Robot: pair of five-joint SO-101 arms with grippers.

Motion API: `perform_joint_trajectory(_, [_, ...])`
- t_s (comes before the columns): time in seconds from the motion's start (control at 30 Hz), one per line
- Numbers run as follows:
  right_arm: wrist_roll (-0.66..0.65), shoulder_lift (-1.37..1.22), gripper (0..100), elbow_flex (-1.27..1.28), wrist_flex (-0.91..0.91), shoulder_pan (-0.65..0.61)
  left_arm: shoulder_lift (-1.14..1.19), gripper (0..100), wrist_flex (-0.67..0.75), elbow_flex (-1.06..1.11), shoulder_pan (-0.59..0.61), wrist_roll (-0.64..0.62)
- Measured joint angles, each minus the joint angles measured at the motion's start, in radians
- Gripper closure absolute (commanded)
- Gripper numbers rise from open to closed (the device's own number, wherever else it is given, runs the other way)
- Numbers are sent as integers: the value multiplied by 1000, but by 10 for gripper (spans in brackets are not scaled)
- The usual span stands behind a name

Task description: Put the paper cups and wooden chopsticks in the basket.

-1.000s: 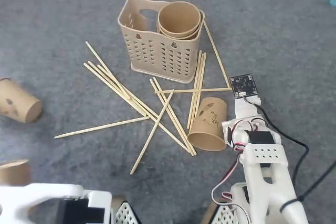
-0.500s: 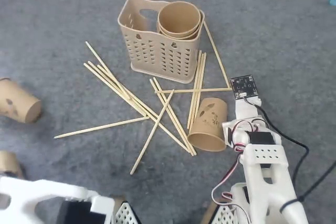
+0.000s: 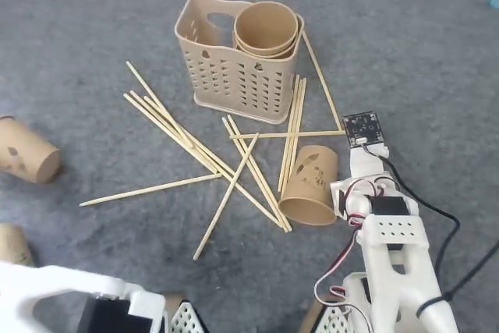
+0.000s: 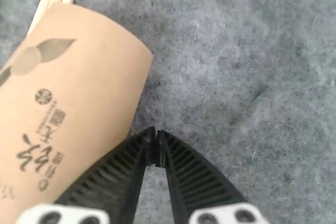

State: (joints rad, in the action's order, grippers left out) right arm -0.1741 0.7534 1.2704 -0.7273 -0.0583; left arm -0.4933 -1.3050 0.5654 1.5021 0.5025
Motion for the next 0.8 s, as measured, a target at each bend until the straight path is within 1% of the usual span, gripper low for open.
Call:
perform_joint_trajectory(0.13, [0, 0, 991, 0, 0, -3, 0, 739, -61, -14, 60, 143])
perform_joint_trajectory(0.3, [-14, 0, 991, 0, 0, 0, 0, 739, -69, -14, 143, 292])
perform_joint_trajectory(0.43, [-18, 0, 991, 0, 0, -2, 0, 739, -69, -14, 161, 379])
perform_joint_trajectory(0.57, [-18, 0, 991, 0, 0, 0, 0, 739, -68, 6, 163, 557])
perform_joint_trajectory(0.6, [-18, 0, 991, 0, 0, 0, 0, 739, -52, 28, 163, 591])
perform_joint_trajectory(0.67, [-18, 0, 991, 0, 0, 0, 0, 739, 15, 84, 163, 612])
perform_joint_trajectory(0.8, [-18, 0, 991, 0, 0, 0, 0, 739, 235, 252, 138, 623])
